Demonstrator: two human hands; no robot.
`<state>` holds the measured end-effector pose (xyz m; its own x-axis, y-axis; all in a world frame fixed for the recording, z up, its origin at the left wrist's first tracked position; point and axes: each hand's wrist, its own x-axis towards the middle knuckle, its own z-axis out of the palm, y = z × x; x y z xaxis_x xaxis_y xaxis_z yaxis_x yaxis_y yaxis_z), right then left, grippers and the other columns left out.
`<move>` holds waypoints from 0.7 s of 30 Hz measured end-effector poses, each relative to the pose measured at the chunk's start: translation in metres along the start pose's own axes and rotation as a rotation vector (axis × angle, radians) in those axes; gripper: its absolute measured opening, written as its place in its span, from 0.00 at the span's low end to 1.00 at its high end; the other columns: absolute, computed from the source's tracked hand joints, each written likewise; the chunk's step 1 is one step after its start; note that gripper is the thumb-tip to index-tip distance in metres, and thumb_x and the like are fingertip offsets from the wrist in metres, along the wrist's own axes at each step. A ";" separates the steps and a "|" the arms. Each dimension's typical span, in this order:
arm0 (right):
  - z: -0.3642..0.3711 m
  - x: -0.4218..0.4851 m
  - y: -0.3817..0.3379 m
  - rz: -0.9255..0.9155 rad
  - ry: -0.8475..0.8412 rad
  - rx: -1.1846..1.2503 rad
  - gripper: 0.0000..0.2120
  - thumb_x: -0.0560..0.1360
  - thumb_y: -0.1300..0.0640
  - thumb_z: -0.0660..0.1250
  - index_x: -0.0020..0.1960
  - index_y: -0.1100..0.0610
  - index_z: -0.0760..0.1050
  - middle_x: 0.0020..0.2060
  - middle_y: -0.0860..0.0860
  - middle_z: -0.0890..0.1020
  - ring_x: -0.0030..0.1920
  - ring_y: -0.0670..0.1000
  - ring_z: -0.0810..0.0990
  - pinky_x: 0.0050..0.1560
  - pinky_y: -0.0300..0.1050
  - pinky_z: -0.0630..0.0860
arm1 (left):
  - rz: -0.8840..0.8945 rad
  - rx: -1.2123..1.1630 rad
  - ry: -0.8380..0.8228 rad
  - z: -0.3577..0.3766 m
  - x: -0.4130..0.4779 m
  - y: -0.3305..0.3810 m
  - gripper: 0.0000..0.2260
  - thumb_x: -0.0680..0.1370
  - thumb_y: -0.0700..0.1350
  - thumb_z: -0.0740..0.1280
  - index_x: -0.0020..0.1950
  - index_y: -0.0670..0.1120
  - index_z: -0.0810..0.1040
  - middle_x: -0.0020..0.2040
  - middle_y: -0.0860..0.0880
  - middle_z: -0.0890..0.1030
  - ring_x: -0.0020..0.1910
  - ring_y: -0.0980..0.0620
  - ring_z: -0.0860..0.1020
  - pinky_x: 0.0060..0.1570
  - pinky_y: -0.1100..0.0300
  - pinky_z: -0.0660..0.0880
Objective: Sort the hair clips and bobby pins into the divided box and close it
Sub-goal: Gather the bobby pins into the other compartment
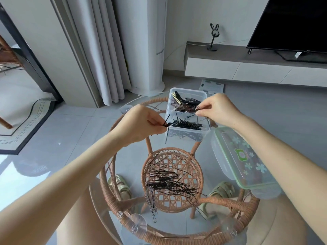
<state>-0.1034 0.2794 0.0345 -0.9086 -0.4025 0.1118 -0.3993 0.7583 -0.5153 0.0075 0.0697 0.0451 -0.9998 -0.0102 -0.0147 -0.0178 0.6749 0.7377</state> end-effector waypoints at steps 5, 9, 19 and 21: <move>0.026 0.019 -0.003 -0.030 -0.202 -0.134 0.11 0.69 0.56 0.71 0.48 0.61 0.82 0.45 0.58 0.85 0.46 0.57 0.82 0.51 0.52 0.77 | 0.028 -0.015 0.029 -0.003 0.019 0.011 0.06 0.69 0.41 0.73 0.45 0.46 0.85 0.38 0.49 0.85 0.35 0.56 0.80 0.44 0.61 0.78; 0.029 0.019 0.000 -0.014 -0.281 -0.110 0.12 0.72 0.56 0.67 0.51 0.60 0.81 0.48 0.55 0.84 0.48 0.53 0.80 0.53 0.47 0.76 | 0.082 0.015 0.057 -0.003 0.043 0.016 0.06 0.69 0.42 0.74 0.45 0.47 0.85 0.36 0.51 0.83 0.26 0.66 0.75 0.31 0.76 0.71; -0.003 -0.005 0.032 0.053 0.077 0.100 0.11 0.75 0.65 0.61 0.52 0.60 0.80 0.38 0.53 0.82 0.38 0.52 0.82 0.49 0.52 0.80 | 0.223 0.294 -0.132 0.035 0.102 0.027 0.08 0.71 0.39 0.71 0.49 0.42 0.84 0.46 0.46 0.85 0.40 0.55 0.79 0.43 0.68 0.73; -0.005 -0.013 0.035 0.053 0.076 0.092 0.11 0.75 0.64 0.61 0.52 0.60 0.80 0.38 0.52 0.82 0.39 0.51 0.82 0.50 0.52 0.80 | 0.247 0.396 -0.219 0.048 0.107 0.025 0.07 0.72 0.38 0.69 0.49 0.41 0.83 0.47 0.46 0.85 0.44 0.51 0.81 0.38 0.68 0.71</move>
<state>-0.1066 0.3136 0.0193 -0.9361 -0.3205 0.1451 -0.3411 0.7254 -0.5979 -0.0996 0.1212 0.0299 -0.9495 0.3106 -0.0448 0.2631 0.8657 0.4258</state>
